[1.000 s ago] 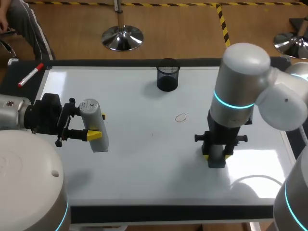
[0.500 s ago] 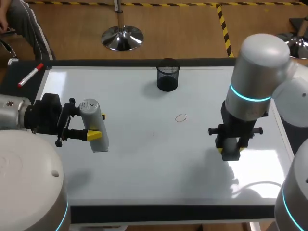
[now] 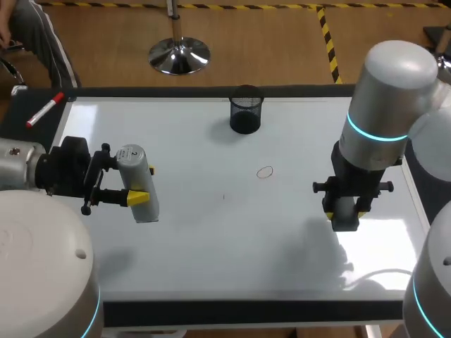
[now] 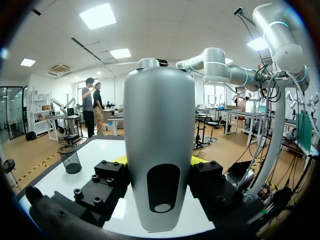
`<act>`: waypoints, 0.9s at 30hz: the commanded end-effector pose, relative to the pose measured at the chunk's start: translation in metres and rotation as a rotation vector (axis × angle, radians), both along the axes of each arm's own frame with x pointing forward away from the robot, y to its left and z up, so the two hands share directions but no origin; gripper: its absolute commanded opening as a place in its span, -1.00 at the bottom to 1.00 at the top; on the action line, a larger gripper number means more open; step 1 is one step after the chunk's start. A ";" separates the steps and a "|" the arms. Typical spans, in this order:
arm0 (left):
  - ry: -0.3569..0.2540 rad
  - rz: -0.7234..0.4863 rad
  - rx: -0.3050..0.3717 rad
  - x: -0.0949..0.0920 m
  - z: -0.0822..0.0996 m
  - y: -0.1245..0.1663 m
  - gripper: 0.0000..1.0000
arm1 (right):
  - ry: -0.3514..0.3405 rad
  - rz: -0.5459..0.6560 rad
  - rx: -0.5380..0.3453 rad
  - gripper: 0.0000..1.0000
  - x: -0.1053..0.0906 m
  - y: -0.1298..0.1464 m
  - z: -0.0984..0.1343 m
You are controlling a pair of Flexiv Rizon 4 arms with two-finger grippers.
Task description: Pick up the inspection probe, press it on each red-marked spot on the whiteboard one by one, put down the probe, pick up the eraser, and wipe off all the red marks.
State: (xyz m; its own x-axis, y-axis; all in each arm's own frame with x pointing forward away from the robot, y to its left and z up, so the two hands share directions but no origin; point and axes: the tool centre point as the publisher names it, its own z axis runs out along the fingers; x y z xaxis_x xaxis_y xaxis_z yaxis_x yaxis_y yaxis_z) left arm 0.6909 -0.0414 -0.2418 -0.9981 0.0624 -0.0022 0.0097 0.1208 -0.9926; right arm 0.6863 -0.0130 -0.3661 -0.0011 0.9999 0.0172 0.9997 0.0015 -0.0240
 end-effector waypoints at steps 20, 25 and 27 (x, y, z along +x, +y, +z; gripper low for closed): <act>-0.002 0.001 0.000 -0.001 0.001 0.000 -1.00 | -0.003 0.002 0.004 -1.00 -0.002 -0.003 0.002; -0.002 0.001 0.000 -0.001 0.001 0.000 -1.00 | -0.003 0.002 0.004 -1.00 -0.002 -0.003 0.002; 0.000 -0.004 0.000 0.002 -0.001 -0.002 -1.00 | -0.003 0.002 0.004 -1.00 -0.002 -0.003 0.002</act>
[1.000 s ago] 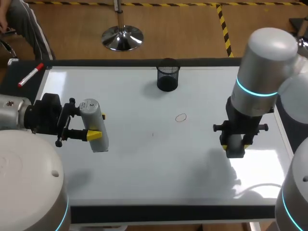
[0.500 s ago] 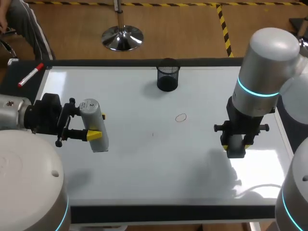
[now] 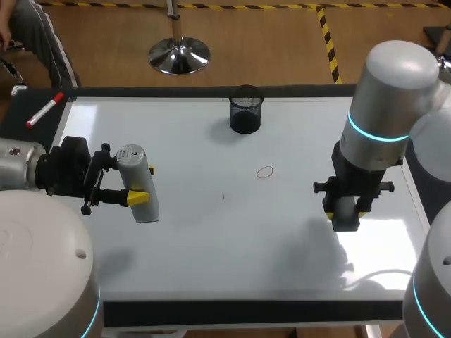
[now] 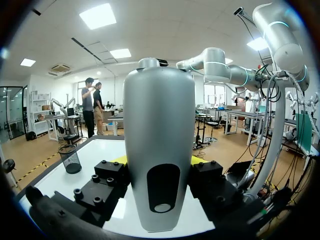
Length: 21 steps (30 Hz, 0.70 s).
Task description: Pick up the inspection probe, press it on each red-marked spot on the whiteboard one by one, put down the probe, pick up the eraser, and wipe off all the red marks.
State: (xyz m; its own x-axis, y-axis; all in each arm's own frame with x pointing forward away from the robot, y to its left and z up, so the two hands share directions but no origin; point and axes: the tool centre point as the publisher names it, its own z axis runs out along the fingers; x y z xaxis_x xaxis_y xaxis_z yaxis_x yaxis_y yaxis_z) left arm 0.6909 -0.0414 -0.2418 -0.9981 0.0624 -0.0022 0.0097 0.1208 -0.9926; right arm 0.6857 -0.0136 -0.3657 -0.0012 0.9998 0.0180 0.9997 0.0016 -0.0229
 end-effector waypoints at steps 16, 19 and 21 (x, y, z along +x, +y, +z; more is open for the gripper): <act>0.005 -0.095 0.005 0.052 -0.008 -0.036 -1.00 | -0.002 0.002 0.004 -1.00 -0.001 -0.002 0.002; 0.006 -0.103 0.006 0.060 -0.011 -0.044 -1.00 | -0.002 0.002 0.004 -1.00 -0.001 -0.002 0.002; 0.004 -0.099 0.003 0.065 -0.013 -0.049 -1.00 | -0.002 0.002 0.004 -1.00 -0.001 -0.002 0.002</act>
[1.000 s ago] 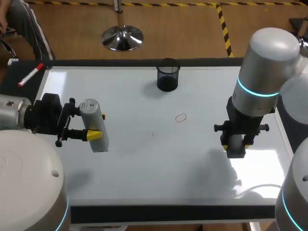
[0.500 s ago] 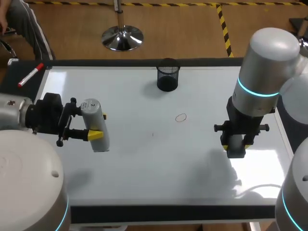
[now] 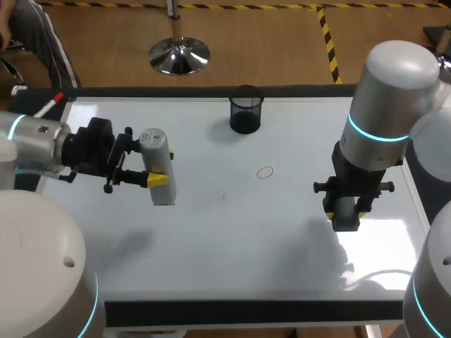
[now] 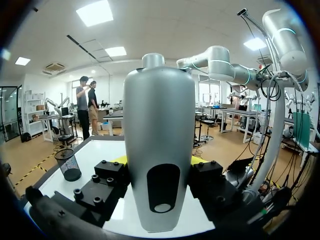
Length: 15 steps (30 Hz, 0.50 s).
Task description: Pick up the inspection probe, press it on each red-marked spot on the whiteboard one by one, put down the probe, pick up the eraser, and wipe off all the red marks.
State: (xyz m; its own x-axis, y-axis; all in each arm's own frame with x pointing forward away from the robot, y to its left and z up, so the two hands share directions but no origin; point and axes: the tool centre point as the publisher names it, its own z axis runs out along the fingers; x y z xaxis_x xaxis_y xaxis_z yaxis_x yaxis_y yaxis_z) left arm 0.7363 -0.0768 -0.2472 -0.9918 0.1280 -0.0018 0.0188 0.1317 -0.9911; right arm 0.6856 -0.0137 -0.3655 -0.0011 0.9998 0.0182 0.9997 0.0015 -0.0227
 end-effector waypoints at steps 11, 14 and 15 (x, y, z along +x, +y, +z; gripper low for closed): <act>-0.011 -0.032 -0.017 0.041 -0.022 -0.051 -1.00 | -0.002 0.002 0.004 -1.00 -0.001 -0.002 0.002; -0.011 -0.034 -0.016 0.046 -0.023 -0.058 -1.00 | -0.002 0.002 0.004 -1.00 -0.001 -0.002 0.002; -0.011 -0.035 -0.015 0.047 -0.023 -0.060 -1.00 | -0.002 0.002 0.004 -1.00 -0.001 -0.002 0.002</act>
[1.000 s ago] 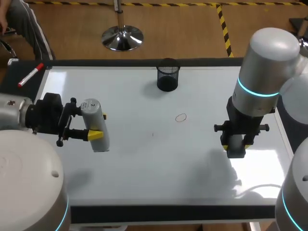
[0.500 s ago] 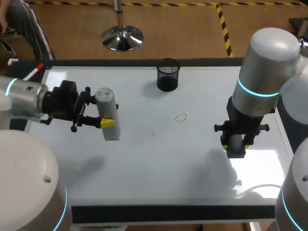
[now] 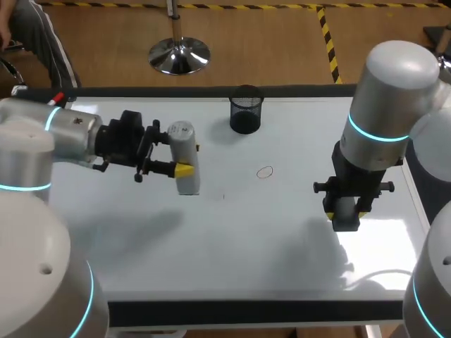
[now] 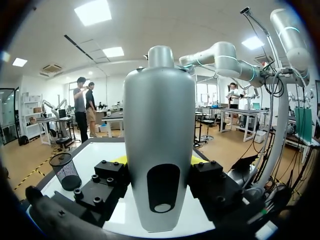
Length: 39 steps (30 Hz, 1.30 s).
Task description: Pick up the inspection probe, press it on each red-marked spot on the whiteboard one by one, put down the probe, pick up the eraser, and wipe off all the red marks.
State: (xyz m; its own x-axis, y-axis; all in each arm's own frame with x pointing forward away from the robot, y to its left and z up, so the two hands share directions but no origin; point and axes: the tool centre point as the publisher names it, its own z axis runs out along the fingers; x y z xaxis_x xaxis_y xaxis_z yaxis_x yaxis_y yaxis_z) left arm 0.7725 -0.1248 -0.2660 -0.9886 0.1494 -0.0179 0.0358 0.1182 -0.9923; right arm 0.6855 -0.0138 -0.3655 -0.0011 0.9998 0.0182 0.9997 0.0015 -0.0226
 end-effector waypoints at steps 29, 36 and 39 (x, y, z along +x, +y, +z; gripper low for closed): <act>-0.023 -0.111 0.000 0.058 -0.007 -0.092 -1.00 | -0.002 0.002 0.003 -1.00 -0.001 -0.002 0.002; -0.018 -0.135 0.002 0.065 -0.011 -0.111 -1.00 | -0.002 0.002 0.003 -1.00 -0.001 -0.002 0.002; -0.017 -0.137 0.001 0.068 -0.014 -0.119 -1.00 | -0.002 0.002 0.003 -1.00 -0.001 -0.002 0.002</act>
